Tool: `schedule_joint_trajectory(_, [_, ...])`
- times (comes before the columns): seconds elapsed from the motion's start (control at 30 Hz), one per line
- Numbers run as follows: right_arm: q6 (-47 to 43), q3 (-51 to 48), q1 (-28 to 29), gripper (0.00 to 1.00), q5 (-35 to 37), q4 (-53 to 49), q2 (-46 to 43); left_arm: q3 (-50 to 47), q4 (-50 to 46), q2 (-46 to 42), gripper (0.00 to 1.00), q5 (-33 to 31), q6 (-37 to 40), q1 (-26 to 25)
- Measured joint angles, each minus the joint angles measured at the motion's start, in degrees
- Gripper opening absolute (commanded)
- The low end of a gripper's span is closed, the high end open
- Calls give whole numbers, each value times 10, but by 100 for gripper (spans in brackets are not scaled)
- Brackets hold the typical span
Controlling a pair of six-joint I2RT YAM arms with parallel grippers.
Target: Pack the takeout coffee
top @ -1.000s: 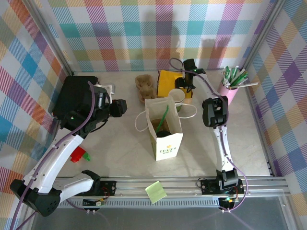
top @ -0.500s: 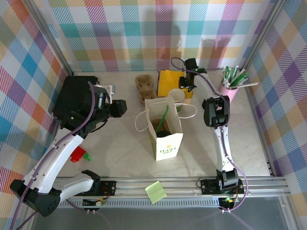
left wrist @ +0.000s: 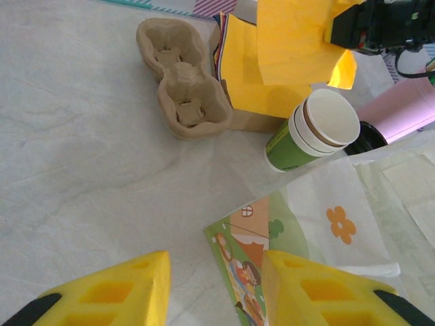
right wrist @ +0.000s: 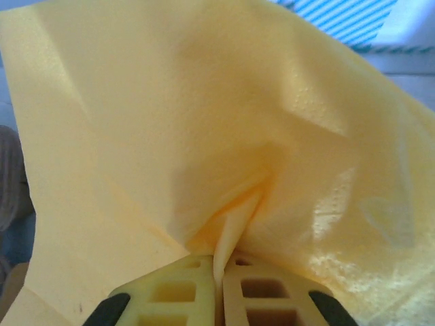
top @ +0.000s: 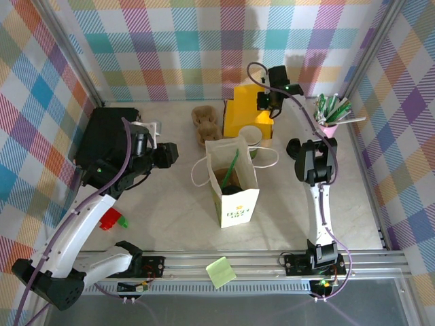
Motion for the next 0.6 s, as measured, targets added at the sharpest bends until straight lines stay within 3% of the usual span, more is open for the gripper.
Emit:
schedule_joint_trajectory(0.37, [5, 37, 0, 0, -30, -67, -120, 0, 0, -7, 40, 9, 0, 0])
schedule_joint_trajectory(0.6, [42, 50, 0, 0, -136, -126, -251, 1, 3, -7, 40, 52, -7, 0])
